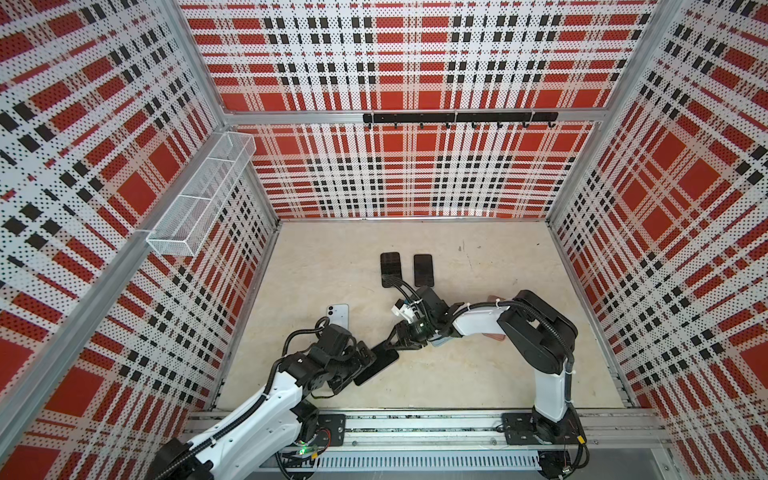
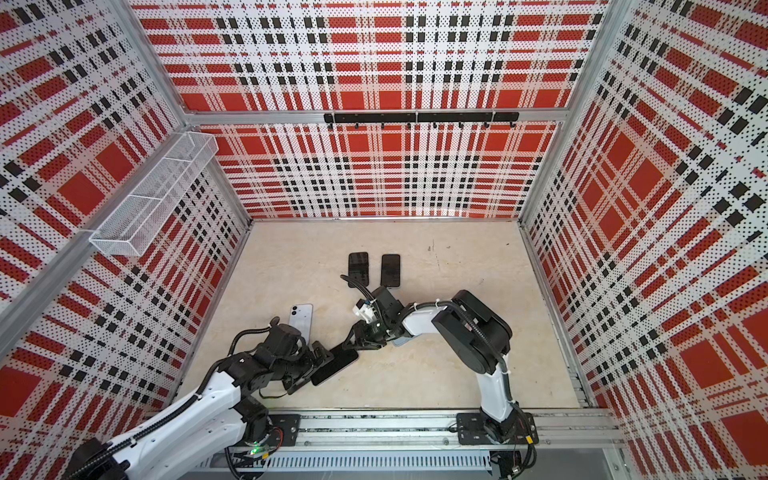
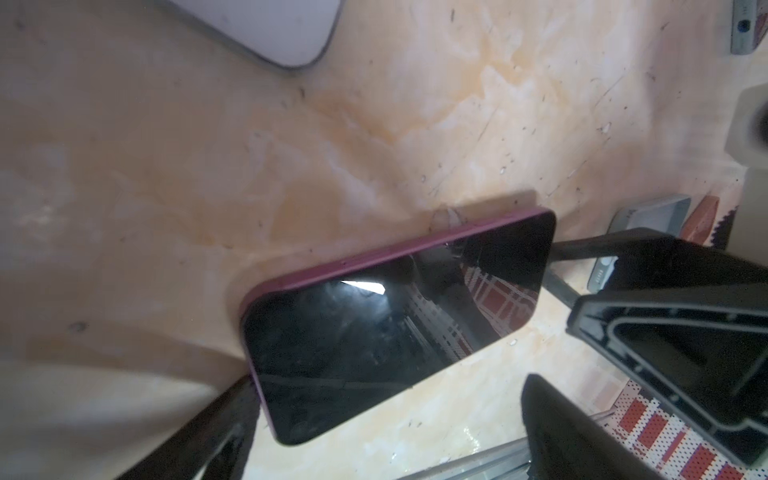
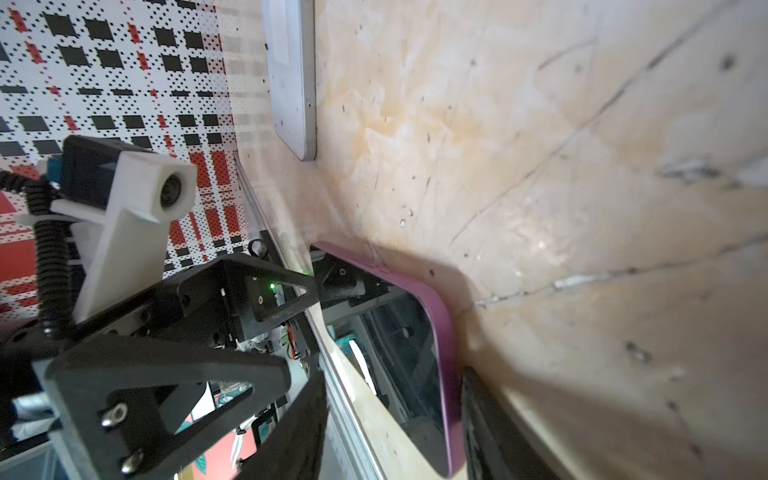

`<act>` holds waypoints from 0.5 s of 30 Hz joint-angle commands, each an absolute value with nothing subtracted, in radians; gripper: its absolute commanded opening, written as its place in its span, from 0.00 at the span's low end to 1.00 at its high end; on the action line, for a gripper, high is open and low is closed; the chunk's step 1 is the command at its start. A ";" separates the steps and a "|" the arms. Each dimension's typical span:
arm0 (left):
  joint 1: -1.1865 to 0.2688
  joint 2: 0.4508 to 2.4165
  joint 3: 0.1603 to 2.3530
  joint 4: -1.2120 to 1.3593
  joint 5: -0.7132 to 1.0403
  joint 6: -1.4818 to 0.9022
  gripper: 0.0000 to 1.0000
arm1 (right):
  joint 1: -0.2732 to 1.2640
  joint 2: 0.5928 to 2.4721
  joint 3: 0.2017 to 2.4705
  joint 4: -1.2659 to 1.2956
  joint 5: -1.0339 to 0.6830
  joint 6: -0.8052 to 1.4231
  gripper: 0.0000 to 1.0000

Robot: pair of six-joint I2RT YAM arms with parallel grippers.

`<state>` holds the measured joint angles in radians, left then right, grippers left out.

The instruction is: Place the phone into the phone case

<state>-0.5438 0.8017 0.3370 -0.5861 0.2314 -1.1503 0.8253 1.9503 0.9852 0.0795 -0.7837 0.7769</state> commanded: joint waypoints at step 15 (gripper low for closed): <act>-0.538 0.755 0.325 -0.587 0.232 -1.152 1.00 | 0.842 1.860 0.922 0.344 -0.860 0.864 0.34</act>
